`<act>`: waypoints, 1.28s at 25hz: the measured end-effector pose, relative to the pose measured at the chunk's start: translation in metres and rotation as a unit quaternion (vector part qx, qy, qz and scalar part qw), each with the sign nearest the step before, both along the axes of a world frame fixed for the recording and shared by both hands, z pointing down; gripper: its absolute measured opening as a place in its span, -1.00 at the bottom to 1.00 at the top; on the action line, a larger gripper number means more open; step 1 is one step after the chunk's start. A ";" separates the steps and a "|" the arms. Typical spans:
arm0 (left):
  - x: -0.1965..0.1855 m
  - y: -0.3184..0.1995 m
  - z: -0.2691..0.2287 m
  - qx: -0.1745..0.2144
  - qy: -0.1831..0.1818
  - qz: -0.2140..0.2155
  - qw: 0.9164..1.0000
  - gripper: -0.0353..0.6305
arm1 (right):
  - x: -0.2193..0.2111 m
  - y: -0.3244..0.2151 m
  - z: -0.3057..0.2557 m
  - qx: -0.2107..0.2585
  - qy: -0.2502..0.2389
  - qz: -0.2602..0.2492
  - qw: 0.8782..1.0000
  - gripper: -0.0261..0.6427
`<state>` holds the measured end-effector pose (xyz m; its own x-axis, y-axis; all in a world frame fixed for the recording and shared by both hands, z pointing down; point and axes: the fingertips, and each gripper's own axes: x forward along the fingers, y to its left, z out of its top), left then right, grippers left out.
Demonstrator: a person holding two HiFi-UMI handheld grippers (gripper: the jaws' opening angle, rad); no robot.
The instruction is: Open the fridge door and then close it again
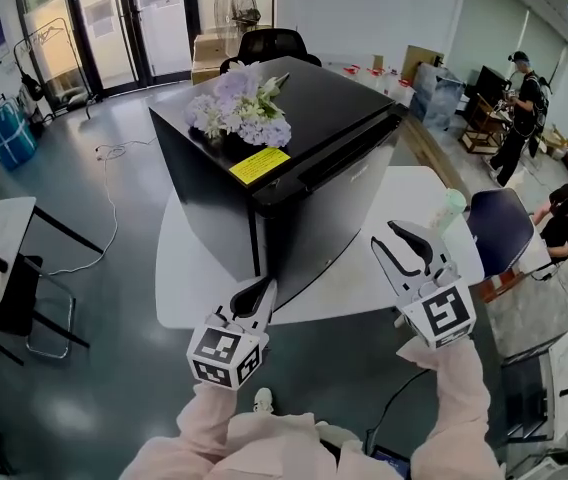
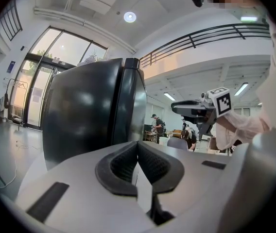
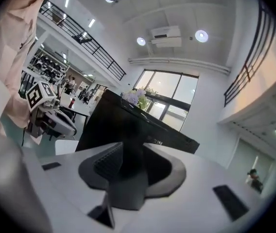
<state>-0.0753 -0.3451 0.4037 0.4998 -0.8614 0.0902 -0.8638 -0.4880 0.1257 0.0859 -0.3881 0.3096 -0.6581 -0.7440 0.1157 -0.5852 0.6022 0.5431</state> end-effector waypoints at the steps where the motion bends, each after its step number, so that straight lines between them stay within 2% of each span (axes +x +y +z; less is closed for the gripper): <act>1: 0.001 0.001 0.000 0.001 0.000 0.000 1.000 -0.86 | 0.002 0.003 0.005 -0.009 -0.004 0.007 1.000 -0.54; 3: 0.003 0.002 0.002 0.000 0.000 -0.001 1.000 -0.86 | 0.005 0.009 0.016 -0.029 -0.023 0.027 0.999 -0.56; 7: 0.007 0.007 0.004 -0.002 0.002 -0.004 1.000 -0.86 | 0.006 0.028 0.036 -0.095 -0.106 0.039 0.989 -0.65; 12: 0.013 0.009 0.004 0.000 0.009 -0.008 1.000 -0.86 | 0.006 0.047 0.048 -0.138 -0.183 0.053 0.972 -0.77; 17: 0.020 0.014 0.005 0.001 0.012 -0.008 1.000 -0.86 | 0.015 0.059 0.064 -0.185 -0.251 0.066 0.948 -0.89; 22: 0.026 0.021 0.008 -0.005 0.013 -0.008 1.000 -0.86 | 0.021 0.063 0.083 -0.212 -0.267 0.078 0.937 -0.89; 32: 0.027 0.029 0.011 -0.007 0.016 -0.015 1.000 -0.86 | 0.016 0.062 0.101 -0.218 -0.256 0.084 0.938 -0.90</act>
